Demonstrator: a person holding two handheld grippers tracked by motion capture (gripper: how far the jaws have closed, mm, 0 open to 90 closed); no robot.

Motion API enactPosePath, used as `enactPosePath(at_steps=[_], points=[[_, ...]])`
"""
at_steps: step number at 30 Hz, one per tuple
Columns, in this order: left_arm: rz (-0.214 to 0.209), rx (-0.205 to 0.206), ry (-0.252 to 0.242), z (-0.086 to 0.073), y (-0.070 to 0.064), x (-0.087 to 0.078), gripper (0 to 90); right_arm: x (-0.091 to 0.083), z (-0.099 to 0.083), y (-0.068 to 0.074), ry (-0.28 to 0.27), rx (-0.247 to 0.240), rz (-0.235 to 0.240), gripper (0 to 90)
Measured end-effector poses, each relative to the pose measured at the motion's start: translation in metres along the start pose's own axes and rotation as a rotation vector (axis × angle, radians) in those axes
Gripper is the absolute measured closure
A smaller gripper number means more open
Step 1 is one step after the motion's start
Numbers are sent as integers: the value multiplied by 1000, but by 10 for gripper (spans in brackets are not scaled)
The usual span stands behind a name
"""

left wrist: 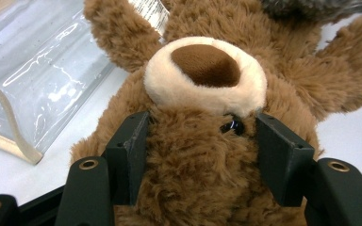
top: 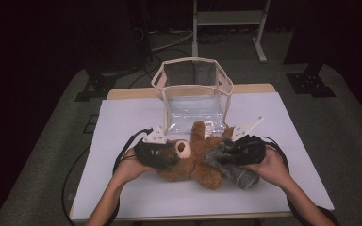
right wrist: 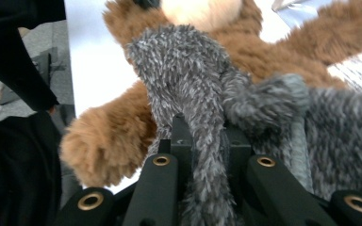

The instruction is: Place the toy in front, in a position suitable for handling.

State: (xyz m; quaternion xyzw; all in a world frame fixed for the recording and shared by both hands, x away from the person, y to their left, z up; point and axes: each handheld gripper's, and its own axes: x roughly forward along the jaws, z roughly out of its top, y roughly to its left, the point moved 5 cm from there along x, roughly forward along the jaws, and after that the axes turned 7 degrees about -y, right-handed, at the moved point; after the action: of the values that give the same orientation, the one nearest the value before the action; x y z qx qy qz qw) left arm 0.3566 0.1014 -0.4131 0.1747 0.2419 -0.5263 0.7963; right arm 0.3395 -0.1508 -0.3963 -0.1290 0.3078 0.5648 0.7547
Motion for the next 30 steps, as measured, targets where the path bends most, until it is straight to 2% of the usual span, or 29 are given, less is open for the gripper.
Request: enactPosePath(at_steps=[5,7,9,13,15,18,25,30], points=[[4,25,10,3,-2,1,393,-3,28,12,-10,-41,44,787],[5,23,7,4,-2,1,391,2,36,18,-13,-58,58,787],[7,27,9,4,-2,1,392,15,38,25,-7,-59,87,787],[11,27,17,3,-3,0,392,43,27,34,36,-64,102,786],[10,30,21,4,-3,-1,392,50,17,37,52,-70,85,787],[7,35,25,4,-2,-1,392,49,2,39,50,-73,65,787],[3,35,34,6,-1,-1,391,30,-27,44,59,-39,32,787],[-2,34,35,6,-1,-1,392,32,-15,46,22,-57,17,786]])
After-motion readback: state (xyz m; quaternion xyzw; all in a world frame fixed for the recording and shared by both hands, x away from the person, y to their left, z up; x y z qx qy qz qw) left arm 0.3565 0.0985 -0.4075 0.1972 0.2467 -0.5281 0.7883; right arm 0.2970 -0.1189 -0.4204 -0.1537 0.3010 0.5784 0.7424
